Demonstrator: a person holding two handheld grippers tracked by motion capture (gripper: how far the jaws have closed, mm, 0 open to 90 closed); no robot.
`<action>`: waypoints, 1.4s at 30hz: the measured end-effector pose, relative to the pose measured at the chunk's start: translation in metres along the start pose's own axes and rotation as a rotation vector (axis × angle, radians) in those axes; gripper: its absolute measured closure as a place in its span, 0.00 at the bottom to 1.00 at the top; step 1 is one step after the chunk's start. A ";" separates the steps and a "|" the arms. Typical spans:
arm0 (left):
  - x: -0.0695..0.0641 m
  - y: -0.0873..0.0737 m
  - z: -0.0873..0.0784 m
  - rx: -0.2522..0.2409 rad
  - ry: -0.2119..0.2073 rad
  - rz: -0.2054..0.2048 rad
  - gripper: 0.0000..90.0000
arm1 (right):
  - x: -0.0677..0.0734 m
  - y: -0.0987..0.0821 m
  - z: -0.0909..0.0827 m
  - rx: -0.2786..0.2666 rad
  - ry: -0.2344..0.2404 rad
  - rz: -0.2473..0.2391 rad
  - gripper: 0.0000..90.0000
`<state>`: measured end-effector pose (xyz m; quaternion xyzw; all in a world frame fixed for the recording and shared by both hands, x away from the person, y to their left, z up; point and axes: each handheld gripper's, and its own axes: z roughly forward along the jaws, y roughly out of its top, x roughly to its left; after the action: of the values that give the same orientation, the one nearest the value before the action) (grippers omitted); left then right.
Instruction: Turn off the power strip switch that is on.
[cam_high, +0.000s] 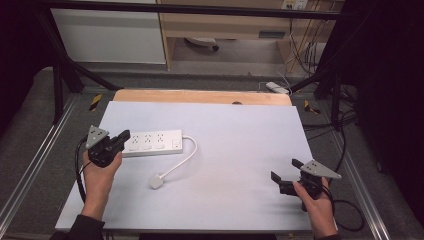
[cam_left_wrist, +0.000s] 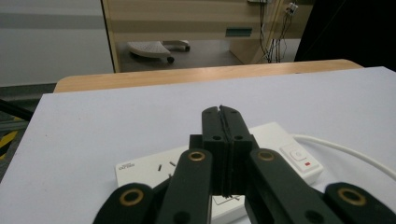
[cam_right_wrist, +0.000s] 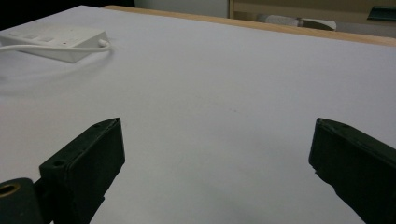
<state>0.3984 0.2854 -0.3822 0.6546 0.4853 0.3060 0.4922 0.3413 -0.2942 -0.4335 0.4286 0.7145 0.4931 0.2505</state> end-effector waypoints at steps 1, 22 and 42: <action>0.000 -0.001 0.000 0.004 0.000 0.001 1.00 | 0.000 0.000 0.000 0.000 0.001 -0.001 0.04; 0.009 -0.019 0.019 0.116 0.017 0.016 1.00 | 0.000 -0.001 0.001 0.009 0.000 0.000 0.04; 0.024 -0.033 0.027 0.177 0.042 -0.019 1.00 | 0.000 -0.001 0.002 0.018 0.003 -0.002 0.04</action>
<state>0.4197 0.3002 -0.4240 0.6845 0.5268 0.2708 0.4250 0.3418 -0.2932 -0.4351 0.4297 0.7196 0.4868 0.2460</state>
